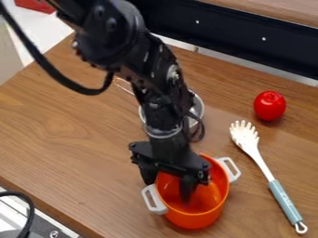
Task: Move the red pot to the bottom left of the table
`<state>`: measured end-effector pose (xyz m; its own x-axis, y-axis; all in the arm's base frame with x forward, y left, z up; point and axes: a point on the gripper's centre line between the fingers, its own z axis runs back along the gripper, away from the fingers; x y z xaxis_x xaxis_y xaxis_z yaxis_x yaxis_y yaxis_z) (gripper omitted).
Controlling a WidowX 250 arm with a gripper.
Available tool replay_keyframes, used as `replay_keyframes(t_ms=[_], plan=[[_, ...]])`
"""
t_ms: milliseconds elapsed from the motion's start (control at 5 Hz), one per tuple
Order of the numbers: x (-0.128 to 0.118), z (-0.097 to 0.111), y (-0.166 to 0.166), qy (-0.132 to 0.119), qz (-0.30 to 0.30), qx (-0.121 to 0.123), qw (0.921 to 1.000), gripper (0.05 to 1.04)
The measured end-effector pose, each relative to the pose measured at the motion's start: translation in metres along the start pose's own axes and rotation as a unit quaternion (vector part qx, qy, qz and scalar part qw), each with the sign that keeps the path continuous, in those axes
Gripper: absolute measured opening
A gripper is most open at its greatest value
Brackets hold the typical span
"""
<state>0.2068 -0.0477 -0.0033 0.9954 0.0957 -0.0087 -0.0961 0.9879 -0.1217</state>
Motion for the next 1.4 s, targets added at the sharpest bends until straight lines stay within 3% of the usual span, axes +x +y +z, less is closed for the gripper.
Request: replay_keyframes(t_ms=[200,400,600,800,1200,1400], plan=[[-0.001,0.0,0.0,0.006,-0.005,-0.005,1.0,0.405],[-0.004,0.001,0.0,0.019,-0.01,-0.006,0.9998,0.188],[-0.003,0.003,-0.003,0.023,-0.014,-0.013,0.9996,0.072],[-0.004,0.013,-0.008,0.033,-0.016,-0.033,0.9988,0.055],[-0.006,0.045,0.003,0.017,-0.004,-0.046,0.9988,0.055],[-0.001,0.067,0.034,-0.046,0.031,-0.032,0.998,0.055]])
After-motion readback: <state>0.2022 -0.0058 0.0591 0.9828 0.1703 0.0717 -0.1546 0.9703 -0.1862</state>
